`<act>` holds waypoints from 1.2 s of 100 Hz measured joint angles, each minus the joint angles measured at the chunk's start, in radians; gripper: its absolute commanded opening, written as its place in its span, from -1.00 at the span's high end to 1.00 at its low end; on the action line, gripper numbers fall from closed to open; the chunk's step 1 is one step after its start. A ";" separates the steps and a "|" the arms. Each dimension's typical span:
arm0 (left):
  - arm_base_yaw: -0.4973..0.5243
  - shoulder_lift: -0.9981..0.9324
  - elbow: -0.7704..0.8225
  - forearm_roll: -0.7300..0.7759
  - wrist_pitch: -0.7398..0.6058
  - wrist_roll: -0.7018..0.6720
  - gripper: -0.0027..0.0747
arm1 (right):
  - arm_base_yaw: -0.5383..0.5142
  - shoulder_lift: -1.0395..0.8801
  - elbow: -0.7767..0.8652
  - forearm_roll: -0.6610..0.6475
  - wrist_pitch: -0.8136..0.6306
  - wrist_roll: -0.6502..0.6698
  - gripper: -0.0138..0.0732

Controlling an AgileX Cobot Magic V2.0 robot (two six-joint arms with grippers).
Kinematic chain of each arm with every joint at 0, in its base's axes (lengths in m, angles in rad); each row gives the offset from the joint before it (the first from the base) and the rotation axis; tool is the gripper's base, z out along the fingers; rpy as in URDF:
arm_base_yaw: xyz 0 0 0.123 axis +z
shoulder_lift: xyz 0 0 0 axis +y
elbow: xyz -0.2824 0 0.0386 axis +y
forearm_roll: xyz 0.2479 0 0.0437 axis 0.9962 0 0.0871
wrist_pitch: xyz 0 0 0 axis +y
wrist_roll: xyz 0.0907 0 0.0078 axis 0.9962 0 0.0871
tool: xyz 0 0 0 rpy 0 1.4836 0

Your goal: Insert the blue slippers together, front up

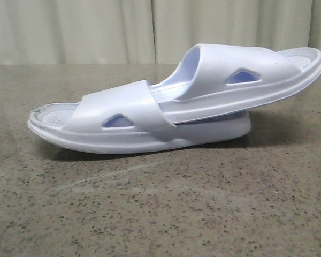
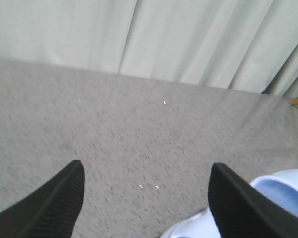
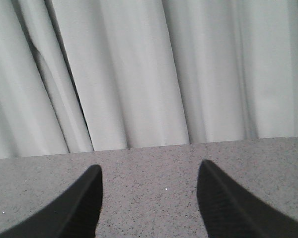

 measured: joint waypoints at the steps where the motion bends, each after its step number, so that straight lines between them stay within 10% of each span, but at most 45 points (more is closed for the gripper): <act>1: -0.004 -0.012 0.003 0.000 -0.008 0.003 -0.27 | 0.000 0.000 0.000 -0.003 0.000 0.000 -0.15; 50: -0.268 -0.378 0.127 0.045 -0.477 0.031 -0.27 | 0.000 -0.167 0.002 -0.111 0.053 -0.002 -0.15; 89: -0.285 -0.479 0.277 0.045 -0.526 0.033 -0.27 | 0.000 -0.336 0.135 -0.116 0.044 -0.002 -0.13; 120: -0.285 -0.479 0.330 0.045 -0.535 0.033 0.07 | 0.000 -0.364 0.220 -0.116 0.055 -0.002 0.59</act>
